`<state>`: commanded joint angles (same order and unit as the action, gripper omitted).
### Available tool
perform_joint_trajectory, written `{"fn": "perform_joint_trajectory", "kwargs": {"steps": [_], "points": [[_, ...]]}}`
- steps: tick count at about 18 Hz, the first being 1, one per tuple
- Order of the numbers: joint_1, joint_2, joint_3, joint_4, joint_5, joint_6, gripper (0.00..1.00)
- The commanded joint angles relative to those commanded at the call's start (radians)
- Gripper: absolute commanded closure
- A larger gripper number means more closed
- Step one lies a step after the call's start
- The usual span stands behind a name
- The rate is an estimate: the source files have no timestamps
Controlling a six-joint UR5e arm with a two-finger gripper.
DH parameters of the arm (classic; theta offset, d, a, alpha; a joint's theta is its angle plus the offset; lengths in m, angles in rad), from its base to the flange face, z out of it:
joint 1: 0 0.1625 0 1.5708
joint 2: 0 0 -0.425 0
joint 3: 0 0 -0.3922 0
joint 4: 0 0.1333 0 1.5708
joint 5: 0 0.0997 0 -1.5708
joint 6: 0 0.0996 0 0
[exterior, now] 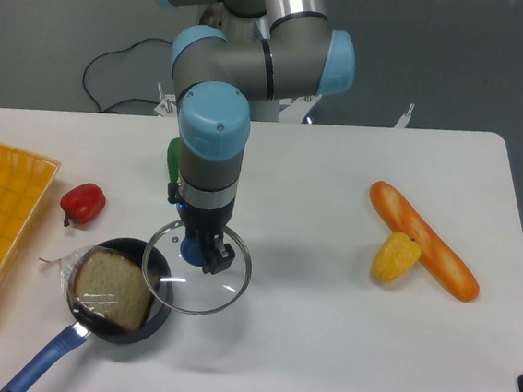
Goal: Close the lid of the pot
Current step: 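Carry the held glass lid toward the black frying pan, then lower the glass lid down onto the rim of the pan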
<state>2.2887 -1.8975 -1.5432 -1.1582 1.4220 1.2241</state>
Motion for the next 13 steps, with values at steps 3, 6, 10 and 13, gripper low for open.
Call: {"fn": "perform_joint_trajectory", "kwargs": {"steps": [3, 6, 10, 13], "points": [[-0.002, -0.003, 0.0, 0.0, -0.012, 0.0, 0.52], [-0.006, -0.012, 0.0, 0.002, -0.063, -0.021, 0.52], [-0.008, -0.026, 0.0, 0.002, -0.129, -0.035, 0.52], [-0.014, -0.029, 0.003, 0.005, -0.161, -0.051, 0.52]]}}
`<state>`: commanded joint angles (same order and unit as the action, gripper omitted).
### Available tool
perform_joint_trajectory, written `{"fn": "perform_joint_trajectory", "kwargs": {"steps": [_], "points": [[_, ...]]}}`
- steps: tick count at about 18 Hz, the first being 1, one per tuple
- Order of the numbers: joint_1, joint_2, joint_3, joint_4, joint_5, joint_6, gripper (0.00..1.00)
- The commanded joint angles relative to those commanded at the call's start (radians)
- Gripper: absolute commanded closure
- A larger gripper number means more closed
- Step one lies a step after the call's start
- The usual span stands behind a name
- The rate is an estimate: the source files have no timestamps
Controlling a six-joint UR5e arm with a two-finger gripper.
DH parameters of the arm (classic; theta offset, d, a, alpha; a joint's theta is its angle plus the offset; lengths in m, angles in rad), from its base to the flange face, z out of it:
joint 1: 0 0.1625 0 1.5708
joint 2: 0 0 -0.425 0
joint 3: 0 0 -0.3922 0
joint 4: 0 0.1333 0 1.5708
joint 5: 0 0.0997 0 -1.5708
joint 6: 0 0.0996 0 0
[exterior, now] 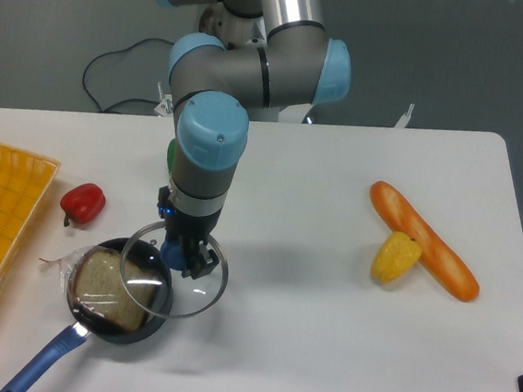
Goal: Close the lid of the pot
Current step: 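Lower the glass lid down onto the rim of the pan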
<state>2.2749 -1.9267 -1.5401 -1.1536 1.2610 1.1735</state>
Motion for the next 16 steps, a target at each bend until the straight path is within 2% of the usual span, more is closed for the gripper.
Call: {"fn": "perform_joint_trajectory", "kwargs": {"steps": [4, 16], "points": [[-0.008, -0.003, 0.008, 0.012, -0.063, -0.024, 0.52], [-0.058, -0.044, 0.031, 0.015, -0.083, -0.064, 0.52]]}}
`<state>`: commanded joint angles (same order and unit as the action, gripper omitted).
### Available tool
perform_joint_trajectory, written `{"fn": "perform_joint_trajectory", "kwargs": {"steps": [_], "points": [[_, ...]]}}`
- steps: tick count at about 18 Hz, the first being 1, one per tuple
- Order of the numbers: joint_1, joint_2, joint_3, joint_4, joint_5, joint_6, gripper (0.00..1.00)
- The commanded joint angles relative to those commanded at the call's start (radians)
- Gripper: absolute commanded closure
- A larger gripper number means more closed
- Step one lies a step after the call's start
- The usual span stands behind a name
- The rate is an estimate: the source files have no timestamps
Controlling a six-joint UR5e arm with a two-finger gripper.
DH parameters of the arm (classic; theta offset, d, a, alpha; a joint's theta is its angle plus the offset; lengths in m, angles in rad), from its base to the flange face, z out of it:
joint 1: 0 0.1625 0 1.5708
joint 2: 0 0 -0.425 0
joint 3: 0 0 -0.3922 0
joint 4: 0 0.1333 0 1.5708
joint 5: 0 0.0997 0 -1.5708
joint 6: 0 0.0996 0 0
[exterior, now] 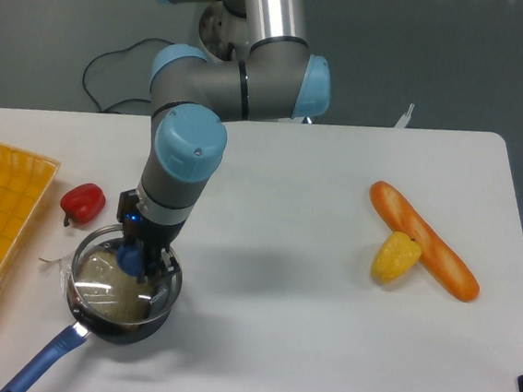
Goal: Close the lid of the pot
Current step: 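Lower the glass lid down onto the rim of the pan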
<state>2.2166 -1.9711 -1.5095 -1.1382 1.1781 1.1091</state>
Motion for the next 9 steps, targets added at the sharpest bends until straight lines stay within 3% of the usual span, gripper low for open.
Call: {"fn": "perform_joint_trajectory", "kwargs": {"steps": [9], "points": [[-0.026, -0.014, 0.005, -0.011, -0.009, 0.0, 0.52]]}}
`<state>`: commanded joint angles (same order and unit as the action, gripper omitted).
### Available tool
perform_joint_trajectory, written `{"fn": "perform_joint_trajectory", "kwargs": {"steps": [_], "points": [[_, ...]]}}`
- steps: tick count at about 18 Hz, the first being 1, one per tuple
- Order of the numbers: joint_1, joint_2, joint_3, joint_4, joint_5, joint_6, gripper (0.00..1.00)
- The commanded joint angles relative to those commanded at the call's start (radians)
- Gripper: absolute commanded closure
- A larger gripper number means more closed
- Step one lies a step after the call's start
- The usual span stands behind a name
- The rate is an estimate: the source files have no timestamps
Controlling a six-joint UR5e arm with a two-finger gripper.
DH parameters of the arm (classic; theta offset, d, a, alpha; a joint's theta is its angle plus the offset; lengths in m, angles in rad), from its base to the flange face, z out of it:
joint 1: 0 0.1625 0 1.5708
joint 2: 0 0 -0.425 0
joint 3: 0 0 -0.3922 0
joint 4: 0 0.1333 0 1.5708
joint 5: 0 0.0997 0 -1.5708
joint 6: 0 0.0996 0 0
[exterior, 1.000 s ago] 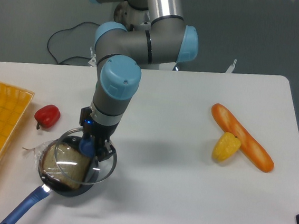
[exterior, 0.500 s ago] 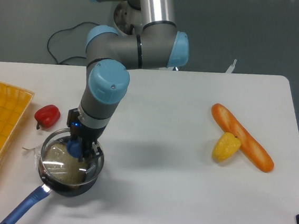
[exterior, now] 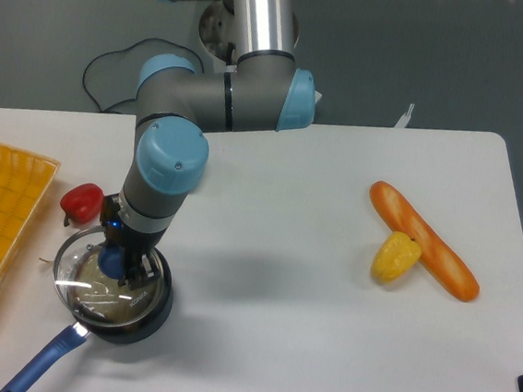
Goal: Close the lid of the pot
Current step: 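Lower the glass lid down onto the rim of the pan, then press and adjust the lid by its knob to seat it on the pan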
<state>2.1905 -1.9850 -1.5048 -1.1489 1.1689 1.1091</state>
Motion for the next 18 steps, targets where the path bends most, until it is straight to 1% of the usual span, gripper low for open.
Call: {"fn": "perform_joint_trajectory", "kwargs": {"steps": [9, 18], "points": [[-0.003, 0.003, -0.018, 0.002, -0.002, 0.0, 0.52], [-0.017, -0.005, -0.018, 0.003, -0.003, -0.002, 0.51]]}}
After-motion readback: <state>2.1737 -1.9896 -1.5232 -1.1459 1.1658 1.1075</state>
